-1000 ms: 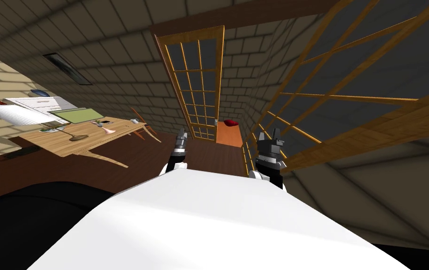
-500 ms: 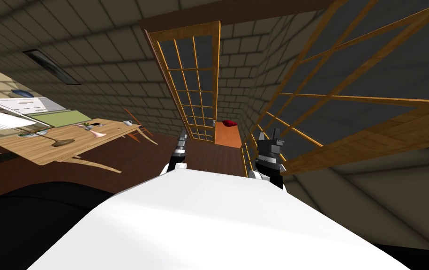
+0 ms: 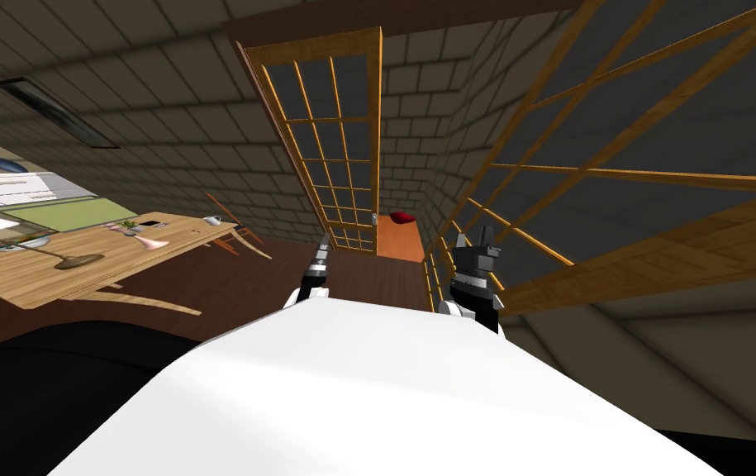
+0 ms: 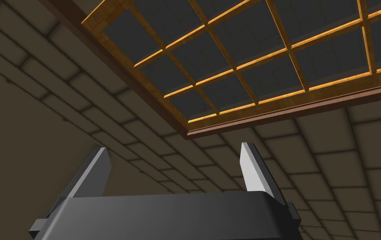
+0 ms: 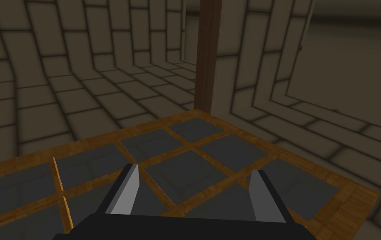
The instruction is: Pull the door open
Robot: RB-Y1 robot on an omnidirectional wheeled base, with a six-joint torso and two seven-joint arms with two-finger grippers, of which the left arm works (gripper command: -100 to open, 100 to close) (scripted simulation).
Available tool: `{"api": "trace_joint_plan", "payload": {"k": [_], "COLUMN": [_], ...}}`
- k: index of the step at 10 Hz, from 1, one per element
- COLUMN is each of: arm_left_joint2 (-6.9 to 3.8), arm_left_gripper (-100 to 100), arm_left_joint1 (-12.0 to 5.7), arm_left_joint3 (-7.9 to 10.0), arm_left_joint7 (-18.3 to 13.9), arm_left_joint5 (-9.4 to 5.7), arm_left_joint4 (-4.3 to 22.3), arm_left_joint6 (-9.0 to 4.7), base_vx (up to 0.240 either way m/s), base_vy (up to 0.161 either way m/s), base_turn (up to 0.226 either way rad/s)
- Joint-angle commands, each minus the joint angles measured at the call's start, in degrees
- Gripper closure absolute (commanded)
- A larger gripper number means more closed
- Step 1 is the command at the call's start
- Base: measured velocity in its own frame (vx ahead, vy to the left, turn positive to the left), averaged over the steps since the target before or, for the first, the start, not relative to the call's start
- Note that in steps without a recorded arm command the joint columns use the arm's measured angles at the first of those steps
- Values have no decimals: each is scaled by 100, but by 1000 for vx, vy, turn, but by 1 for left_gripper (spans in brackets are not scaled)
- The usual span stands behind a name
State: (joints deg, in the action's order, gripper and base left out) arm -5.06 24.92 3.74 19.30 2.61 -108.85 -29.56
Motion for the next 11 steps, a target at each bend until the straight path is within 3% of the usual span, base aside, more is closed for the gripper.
{"api": "trace_joint_plan", "payload": {"k": [1, 11], "arm_left_joint2": [-16, -66], "arm_left_gripper": [-100, -100], "arm_left_joint1": [-61, -383], "arm_left_joint3": [56, 392], "arm_left_joint7": [181, 1275], "arm_left_joint5": [46, 351], "arm_left_joint4": [205, 1347], "arm_left_joint6": [-75, -429], "base_vx": [106, 101], "base_vy": [-15, -12], "base_turn": [-53, -52]}}
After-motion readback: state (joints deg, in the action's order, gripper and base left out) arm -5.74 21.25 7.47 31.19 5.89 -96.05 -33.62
